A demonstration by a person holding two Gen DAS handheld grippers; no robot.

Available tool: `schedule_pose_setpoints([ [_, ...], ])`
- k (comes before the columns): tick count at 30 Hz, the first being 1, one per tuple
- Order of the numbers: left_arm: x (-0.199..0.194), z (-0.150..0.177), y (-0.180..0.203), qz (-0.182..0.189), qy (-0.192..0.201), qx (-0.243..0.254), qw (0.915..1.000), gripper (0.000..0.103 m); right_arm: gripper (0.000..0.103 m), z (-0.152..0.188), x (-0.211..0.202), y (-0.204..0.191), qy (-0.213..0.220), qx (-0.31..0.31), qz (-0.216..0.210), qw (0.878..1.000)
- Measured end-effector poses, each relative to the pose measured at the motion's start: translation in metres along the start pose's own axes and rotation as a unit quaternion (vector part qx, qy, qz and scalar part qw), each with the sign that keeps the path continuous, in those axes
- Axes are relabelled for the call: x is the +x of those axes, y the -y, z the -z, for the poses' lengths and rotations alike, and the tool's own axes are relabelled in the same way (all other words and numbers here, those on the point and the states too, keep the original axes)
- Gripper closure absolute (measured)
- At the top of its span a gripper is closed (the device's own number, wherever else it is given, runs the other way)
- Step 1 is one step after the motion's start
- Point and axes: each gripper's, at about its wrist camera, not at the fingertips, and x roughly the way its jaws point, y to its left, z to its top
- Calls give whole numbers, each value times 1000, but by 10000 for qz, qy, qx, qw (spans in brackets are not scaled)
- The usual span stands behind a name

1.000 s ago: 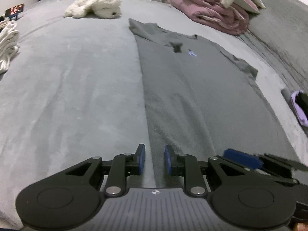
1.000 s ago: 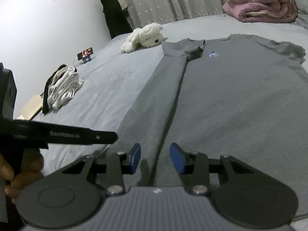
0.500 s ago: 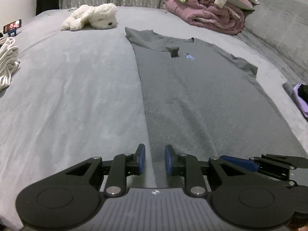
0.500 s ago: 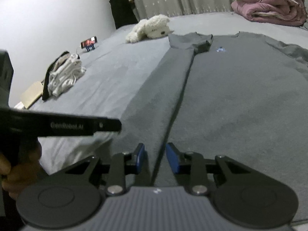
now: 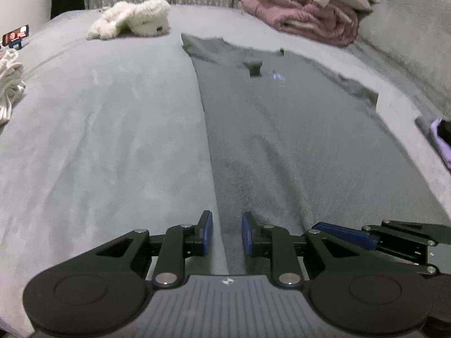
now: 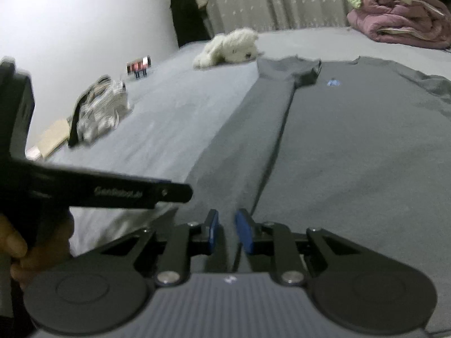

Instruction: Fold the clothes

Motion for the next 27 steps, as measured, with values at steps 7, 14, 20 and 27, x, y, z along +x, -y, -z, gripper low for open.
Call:
schedule_pose_setpoints([
  [7,-6,-6,-6,38,40,-222,9997,82,86,-3,-6,9,177,70,259,9995],
  [14,4,-11,-4,-8,13,-192,9998,82,86,-1,-6,0,323,-87,-49,9994],
  [20,4,-11,-3,-57,-5,-74,10000,81,89,-2,0,7,194,-58,278,9994],
  [27,2,-20,-4,27,-19,-239,9997,81,89,-6,-6,12,487,36,50,9988],
])
